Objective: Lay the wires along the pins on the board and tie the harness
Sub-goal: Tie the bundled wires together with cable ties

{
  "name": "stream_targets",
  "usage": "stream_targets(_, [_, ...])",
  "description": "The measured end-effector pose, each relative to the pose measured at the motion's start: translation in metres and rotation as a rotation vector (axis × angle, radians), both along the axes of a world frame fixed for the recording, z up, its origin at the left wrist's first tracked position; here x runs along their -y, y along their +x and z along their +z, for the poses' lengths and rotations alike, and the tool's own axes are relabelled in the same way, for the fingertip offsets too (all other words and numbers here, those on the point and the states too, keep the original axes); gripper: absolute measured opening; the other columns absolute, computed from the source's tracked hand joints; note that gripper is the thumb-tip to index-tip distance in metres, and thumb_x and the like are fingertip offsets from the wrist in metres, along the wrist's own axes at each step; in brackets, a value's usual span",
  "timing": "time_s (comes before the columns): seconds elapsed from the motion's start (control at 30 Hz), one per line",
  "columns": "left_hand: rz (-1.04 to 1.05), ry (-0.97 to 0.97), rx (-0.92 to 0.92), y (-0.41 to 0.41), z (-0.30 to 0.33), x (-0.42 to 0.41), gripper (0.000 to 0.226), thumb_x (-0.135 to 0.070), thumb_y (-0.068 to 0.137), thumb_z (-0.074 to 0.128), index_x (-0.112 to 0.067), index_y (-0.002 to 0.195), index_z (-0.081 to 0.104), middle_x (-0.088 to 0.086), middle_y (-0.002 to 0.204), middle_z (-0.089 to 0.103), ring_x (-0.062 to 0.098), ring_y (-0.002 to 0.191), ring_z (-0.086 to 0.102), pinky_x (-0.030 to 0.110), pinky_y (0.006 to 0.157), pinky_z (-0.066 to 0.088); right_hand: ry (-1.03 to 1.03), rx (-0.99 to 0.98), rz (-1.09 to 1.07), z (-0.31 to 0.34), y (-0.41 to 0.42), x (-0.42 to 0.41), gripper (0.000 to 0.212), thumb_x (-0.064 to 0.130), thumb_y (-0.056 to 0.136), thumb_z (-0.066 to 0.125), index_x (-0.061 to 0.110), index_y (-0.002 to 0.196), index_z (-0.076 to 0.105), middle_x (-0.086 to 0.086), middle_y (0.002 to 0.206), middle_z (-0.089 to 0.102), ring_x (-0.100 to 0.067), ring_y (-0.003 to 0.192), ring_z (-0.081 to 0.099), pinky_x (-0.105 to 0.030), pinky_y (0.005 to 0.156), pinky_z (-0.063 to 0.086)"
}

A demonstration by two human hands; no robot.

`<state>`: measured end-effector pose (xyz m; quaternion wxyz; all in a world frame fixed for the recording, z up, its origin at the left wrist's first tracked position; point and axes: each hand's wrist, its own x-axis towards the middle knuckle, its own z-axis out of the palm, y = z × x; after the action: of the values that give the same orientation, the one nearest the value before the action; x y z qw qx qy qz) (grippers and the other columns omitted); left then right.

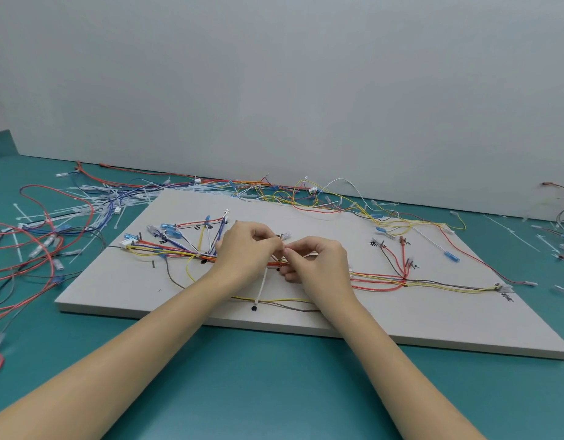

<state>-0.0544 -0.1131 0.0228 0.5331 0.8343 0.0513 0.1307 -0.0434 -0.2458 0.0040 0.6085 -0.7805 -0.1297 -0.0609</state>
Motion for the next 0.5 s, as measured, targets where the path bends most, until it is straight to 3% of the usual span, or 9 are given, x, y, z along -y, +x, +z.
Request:
stream_targets(0.23, [-0.051,-0.086,-0.082,0.0035,0.0005,-0.0069,0.015,-0.019,0.072,0.067,-0.022,0.058,0.074,-0.003,0.066,0.073,0.022,0.088,0.067,0.050,0.095,0.048,-0.068,0.045,-0.019,-0.0007,0.0025,-0.0017,0.005,0.006,0.083,0.068,0.006,0.078,0.067,-0.011,0.064,0.067,-0.025,0.054,0.068,-0.040,0.056,0.060])
stream_targets(0.3, [-0.026,-0.069,-0.073,0.0035,-0.0003,-0.0051,0.017,-0.020,0.072,0.067,-0.023,0.057,0.072,-0.006,0.064,0.071,0.020,0.086,0.066,0.051,0.096,0.046,-0.107,0.065,-0.044,-0.0013,0.0035,-0.0032,0.009,0.010,0.080,0.072,0.010,0.073,0.066,-0.007,0.060,0.065,-0.020,0.051,0.064,-0.032,0.052,0.056])
stream_targets(0.4, [0.000,-0.046,-0.043,0.0022,0.0009,-0.0019,0.017,-0.029,0.065,0.060,-0.017,0.065,0.071,0.000,0.071,0.073,0.024,0.090,0.066,0.049,0.097,0.045,-0.249,0.152,-0.094,-0.0014,0.0068,-0.0019,0.014,0.020,0.076,0.076,0.018,0.068,0.065,0.005,0.065,0.063,-0.004,0.057,0.055,-0.020,0.057,0.042])
stream_targets(0.5, [-0.009,0.020,-0.032,0.0018,0.0008,-0.0004,0.012,-0.023,0.074,0.060,-0.016,0.069,0.068,-0.004,0.070,0.074,0.020,0.091,0.065,0.048,0.098,0.043,-0.362,0.139,-0.136,0.0003,0.0069,0.0033,0.018,0.037,0.075,0.073,0.022,0.068,0.065,0.009,0.070,0.064,-0.003,0.066,0.055,-0.025,0.058,0.039])
